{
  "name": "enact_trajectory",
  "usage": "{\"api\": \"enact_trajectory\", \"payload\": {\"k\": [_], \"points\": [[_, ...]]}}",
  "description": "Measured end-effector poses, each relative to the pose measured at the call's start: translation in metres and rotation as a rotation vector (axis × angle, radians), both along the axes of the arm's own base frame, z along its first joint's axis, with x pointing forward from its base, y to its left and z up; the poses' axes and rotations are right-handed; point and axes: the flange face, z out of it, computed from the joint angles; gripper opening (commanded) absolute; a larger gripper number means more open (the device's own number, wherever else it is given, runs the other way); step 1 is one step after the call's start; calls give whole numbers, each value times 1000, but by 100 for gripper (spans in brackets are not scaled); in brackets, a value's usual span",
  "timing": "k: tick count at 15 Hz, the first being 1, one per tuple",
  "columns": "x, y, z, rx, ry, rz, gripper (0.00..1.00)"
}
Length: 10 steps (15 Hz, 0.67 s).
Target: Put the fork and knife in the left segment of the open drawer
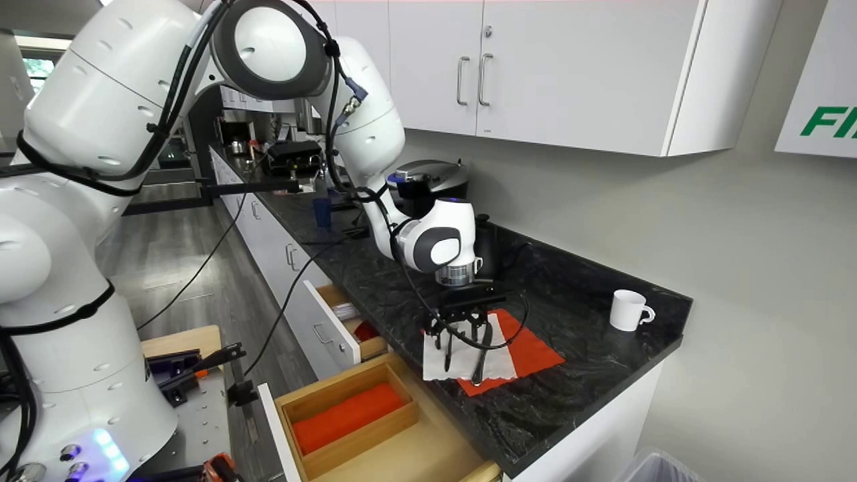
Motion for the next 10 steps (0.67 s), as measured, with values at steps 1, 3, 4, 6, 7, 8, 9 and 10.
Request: {"api": "enact_trajectory", "payload": {"k": [1, 3, 4, 6, 7, 8, 9, 10], "points": [[-2, 0, -1, 2, -5, 1, 60], [-3, 1, 0, 6, -9, 1, 47], [-4, 0, 1, 7, -12, 0, 41], [-3, -1, 3, 10, -23, -2, 30], [-2, -2, 4, 11, -27, -2, 71], [-2, -2, 5, 12, -30, -3, 68], [-2, -3, 6, 14, -31, -3, 69], [-2, -3, 6, 15, -31, -3, 74]]}}
